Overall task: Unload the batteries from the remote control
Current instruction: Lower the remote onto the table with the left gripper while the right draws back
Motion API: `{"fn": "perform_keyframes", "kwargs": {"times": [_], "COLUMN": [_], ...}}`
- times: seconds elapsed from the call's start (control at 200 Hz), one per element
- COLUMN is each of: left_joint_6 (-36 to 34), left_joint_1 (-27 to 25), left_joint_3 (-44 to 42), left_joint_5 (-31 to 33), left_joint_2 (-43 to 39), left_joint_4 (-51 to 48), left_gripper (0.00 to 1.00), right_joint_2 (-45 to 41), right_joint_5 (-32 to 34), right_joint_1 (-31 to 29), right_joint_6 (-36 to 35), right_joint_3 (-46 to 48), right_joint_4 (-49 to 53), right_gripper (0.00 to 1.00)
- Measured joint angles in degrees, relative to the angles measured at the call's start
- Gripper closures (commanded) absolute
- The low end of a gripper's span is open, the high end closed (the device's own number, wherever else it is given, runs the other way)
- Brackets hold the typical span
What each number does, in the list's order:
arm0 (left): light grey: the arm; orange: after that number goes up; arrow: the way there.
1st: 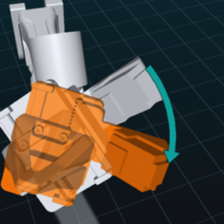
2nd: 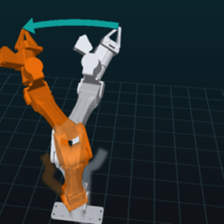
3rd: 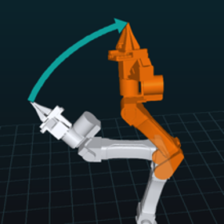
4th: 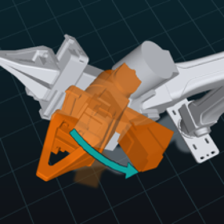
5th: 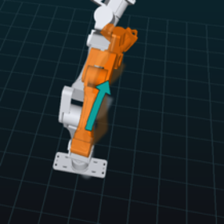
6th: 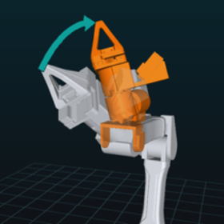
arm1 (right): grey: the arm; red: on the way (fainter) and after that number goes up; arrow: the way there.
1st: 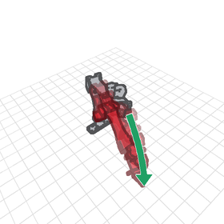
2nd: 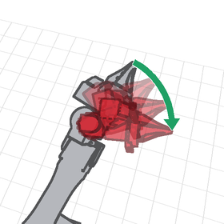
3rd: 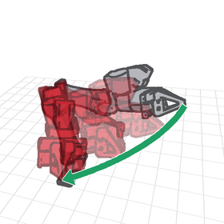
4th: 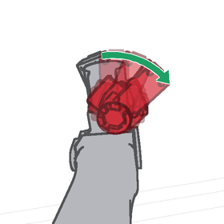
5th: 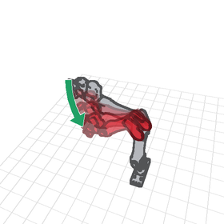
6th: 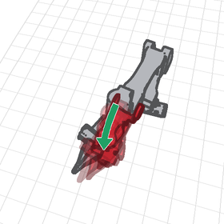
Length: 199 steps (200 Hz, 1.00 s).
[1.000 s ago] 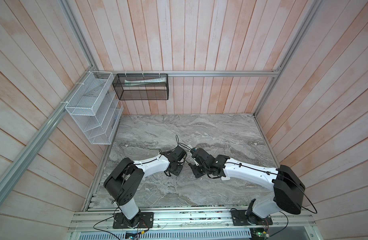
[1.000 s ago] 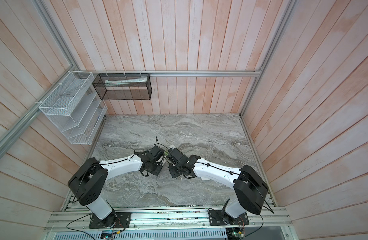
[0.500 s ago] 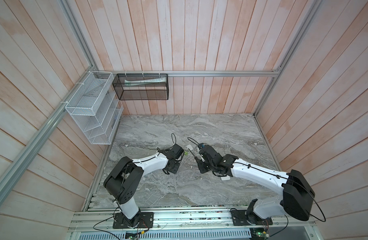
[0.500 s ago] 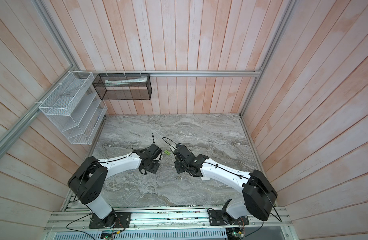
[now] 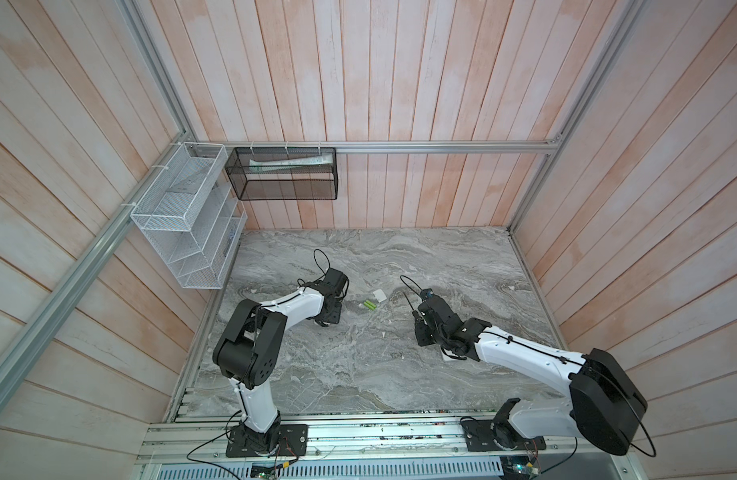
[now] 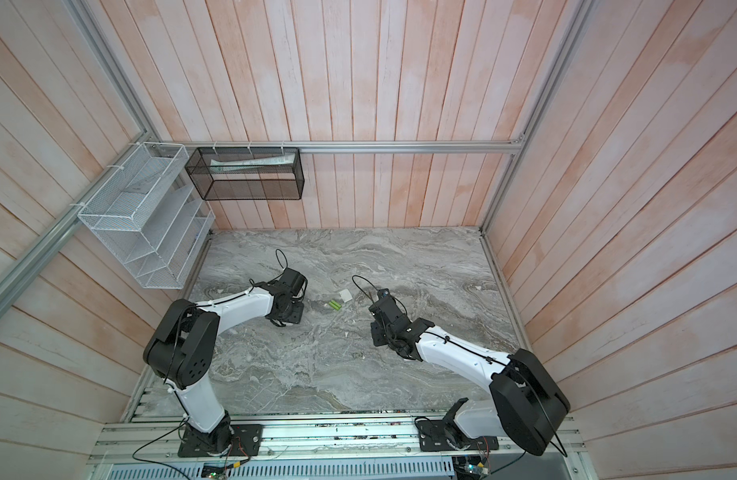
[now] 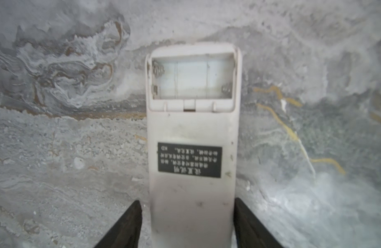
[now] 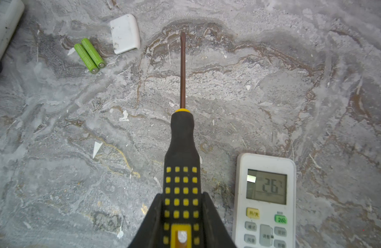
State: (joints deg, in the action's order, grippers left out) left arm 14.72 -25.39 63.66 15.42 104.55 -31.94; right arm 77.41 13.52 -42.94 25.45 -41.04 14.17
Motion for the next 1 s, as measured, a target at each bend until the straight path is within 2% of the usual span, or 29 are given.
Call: {"fn": "perform_keyframes", "kwargs": {"times": [0.285, 0.44, 0.72, 0.995], "left_joint_6": [1.0, 1.4, 2.3, 4.9], "left_joint_1": [0.1, 0.1, 0.1, 0.1], "left_joint_3": [0.6, 0.6, 0.7, 0.5], "left_joint_5": [-0.2, -0.9, -2.7, -4.6], "left_joint_2": [0.6, 0.4, -2.4, -9.7], "left_joint_4": [1.4, 1.2, -1.7, -1.7], "left_gripper": [0.08, 0.0, 0.0, 0.0], "right_joint_2": [6.4, 8.5, 12.8, 14.2], "right_joint_5": [0.5, 0.6, 0.8, 1.4], "right_joint_1": [0.1, 0.1, 0.1, 0.1], "right_joint_6": [-0.2, 0.0, 0.1, 0.5], "right_joint_3": [1.3, 2.4, 2.9, 2.8], "right_joint_4": [-7.3, -11.8, -16.5, -17.3], "right_gripper": [1.0, 0.91, 0.79, 0.6]}}
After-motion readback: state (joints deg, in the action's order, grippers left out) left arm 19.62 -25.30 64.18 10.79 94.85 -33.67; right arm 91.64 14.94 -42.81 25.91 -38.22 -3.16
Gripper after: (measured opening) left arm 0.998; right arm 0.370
